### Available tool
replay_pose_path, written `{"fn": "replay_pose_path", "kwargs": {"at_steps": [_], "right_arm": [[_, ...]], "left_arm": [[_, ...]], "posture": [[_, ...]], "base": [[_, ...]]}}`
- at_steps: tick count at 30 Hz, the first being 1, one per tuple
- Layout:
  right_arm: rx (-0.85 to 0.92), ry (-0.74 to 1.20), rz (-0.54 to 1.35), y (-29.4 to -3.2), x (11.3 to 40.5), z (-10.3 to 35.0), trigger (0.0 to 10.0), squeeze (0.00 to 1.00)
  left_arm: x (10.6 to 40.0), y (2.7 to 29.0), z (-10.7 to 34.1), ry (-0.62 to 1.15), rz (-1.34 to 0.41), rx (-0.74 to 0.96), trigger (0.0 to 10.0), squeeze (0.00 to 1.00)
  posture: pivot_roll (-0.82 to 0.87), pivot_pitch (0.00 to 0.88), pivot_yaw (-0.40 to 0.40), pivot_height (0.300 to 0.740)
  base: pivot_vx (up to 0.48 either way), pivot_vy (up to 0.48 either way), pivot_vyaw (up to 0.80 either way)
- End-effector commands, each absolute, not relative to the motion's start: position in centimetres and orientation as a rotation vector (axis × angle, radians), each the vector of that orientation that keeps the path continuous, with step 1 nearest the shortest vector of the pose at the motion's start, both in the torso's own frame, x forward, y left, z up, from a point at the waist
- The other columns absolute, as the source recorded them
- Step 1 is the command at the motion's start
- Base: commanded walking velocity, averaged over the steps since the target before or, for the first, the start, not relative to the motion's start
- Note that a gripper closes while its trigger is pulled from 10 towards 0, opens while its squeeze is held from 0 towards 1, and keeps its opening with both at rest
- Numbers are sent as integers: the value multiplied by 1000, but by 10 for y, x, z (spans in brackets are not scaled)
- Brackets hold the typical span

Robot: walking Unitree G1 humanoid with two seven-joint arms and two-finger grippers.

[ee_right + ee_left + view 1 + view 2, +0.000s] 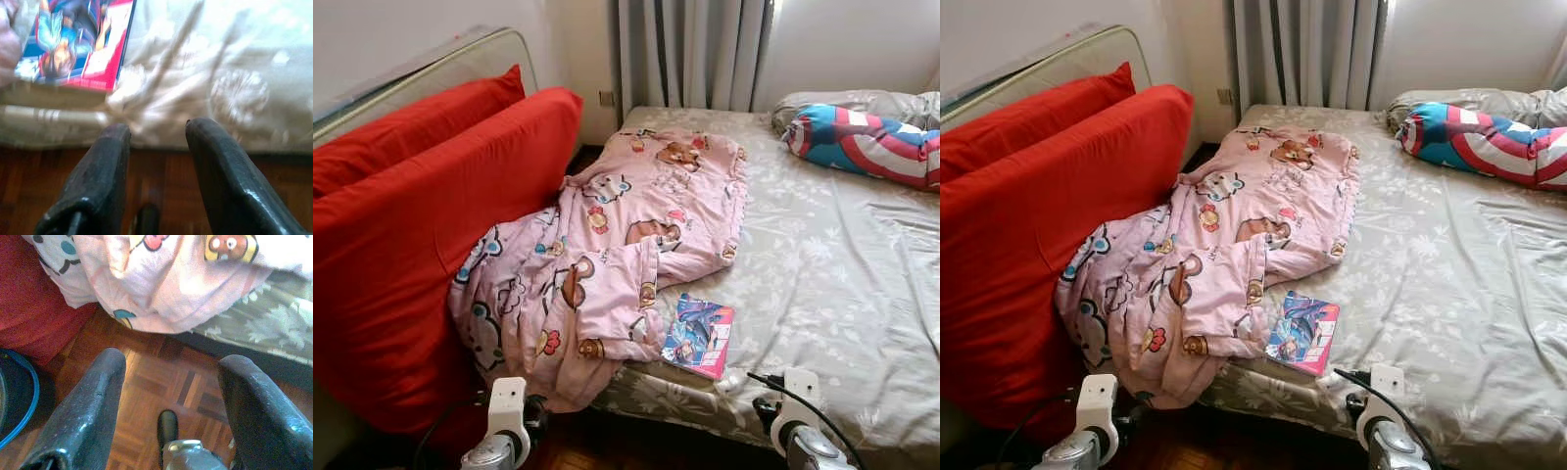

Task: Clean up the room

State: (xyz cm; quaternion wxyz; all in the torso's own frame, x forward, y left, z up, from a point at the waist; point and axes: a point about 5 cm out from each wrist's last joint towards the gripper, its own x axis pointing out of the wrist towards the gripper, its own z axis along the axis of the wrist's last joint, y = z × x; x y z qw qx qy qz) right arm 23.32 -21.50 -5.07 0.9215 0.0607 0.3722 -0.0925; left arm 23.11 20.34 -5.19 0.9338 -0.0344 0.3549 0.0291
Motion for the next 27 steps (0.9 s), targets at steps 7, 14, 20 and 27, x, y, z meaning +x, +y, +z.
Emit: {"fn": "replay_pose_path", "kwargs": {"at_steps": [7,14,20,27], "right_arm": [[139,561,-201,-212,240,-40,10000,0],[92,474,-221,-214,238,-35,10000,0],[-26,-23,-144,-227,303,55,10000,0],[-83,-176,-121,-227,312,82,10000,0]], "left_arm": [[229,209,-48,613,109,-115,10000,0],[225,210,-47,545,149,-182,10000,0],[226,209,-47,545,152,-191,10000,0],[230,208,-45,538,145,-182,10000,0]], "posture": [[53,0,41,740],[53,0,18,740],[24,0,12,740],[4,0,8,740]], "base": [[0,0,0],[0,0,0],[0,0,0],[0,0,0]]}}
